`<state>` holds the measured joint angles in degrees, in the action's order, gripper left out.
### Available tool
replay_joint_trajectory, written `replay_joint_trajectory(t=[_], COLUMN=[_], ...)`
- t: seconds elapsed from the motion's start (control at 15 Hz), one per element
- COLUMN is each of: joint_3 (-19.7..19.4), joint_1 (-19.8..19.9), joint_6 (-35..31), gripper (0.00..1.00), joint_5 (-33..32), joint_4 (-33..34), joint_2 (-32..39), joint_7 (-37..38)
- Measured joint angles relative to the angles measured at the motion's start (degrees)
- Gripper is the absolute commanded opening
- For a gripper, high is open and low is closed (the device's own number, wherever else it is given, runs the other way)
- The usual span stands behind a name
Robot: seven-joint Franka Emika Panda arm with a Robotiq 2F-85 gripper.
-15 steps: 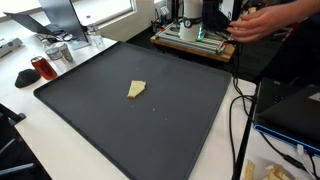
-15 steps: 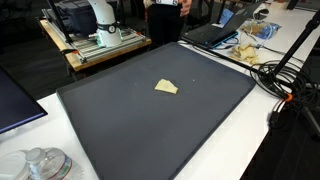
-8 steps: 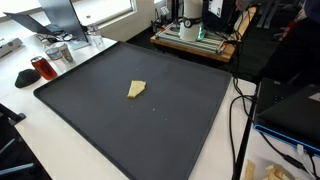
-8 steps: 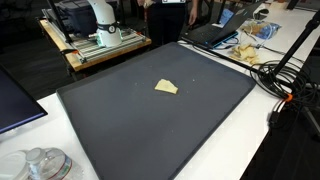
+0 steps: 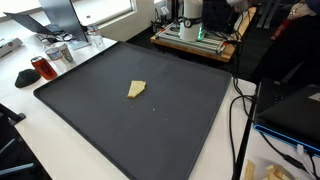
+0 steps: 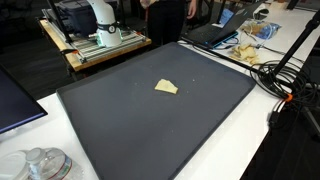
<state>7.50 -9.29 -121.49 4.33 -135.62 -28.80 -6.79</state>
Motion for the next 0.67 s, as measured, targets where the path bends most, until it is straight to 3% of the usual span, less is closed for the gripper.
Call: replay_joint_trajectory(t=[0.67], joint_3=[-0.13], joint_1=[-0.09], joint_6=[1.82], gripper=[0.01], joint_5=[0.15], joint_4=[1.12], joint_2=[1.51], joint_7=[0.40])
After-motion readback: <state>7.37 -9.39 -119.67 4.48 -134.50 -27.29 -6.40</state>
